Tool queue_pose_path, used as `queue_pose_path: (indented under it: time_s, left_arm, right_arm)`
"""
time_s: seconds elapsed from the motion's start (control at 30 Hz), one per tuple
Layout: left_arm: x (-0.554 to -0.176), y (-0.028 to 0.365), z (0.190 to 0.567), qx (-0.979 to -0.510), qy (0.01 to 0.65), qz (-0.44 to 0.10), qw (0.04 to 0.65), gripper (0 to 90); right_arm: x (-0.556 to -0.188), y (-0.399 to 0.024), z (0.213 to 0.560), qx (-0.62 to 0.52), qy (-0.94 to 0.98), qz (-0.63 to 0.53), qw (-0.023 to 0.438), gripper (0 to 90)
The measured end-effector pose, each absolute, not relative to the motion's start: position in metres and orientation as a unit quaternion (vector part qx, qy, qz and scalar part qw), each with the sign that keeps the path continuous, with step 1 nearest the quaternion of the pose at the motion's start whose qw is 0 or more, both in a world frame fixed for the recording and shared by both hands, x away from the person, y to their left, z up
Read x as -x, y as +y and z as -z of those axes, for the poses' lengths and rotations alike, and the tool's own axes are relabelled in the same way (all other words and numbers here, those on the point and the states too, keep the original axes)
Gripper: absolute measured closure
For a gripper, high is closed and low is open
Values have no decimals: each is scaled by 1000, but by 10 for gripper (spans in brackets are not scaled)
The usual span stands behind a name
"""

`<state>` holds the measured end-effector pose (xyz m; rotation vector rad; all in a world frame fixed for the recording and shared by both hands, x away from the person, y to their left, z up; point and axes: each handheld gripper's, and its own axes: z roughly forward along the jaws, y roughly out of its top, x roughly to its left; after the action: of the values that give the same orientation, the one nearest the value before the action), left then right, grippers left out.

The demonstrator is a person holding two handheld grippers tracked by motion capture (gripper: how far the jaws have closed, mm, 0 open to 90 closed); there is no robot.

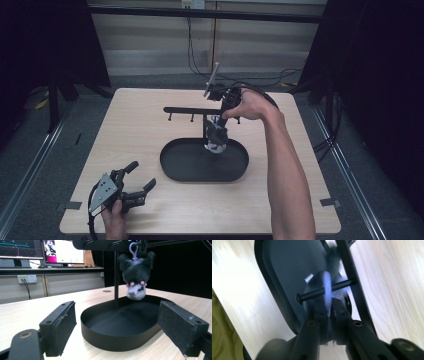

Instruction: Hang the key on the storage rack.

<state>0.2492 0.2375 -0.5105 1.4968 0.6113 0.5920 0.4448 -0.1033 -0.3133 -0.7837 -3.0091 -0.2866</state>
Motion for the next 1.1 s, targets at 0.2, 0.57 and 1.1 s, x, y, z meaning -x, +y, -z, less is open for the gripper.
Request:
queue_pose_path:
  time_s: [0.2, 0.57, 1.1]
  left_arm:
    - [-249, 238, 510, -660, 269, -261, 651, 151]
    - [-249, 238, 510, -663, 267, -261, 649, 151]
    - [-249, 238, 510, -663, 267, -261, 649, 151]
  right_arm:
    - [-438, -108, 312, 258, -962, 94, -1, 717]
    - [-417, -114, 313, 268, -955, 128, -17, 433]
    - [-384, -121, 319, 280, -945, 170, -26, 298]
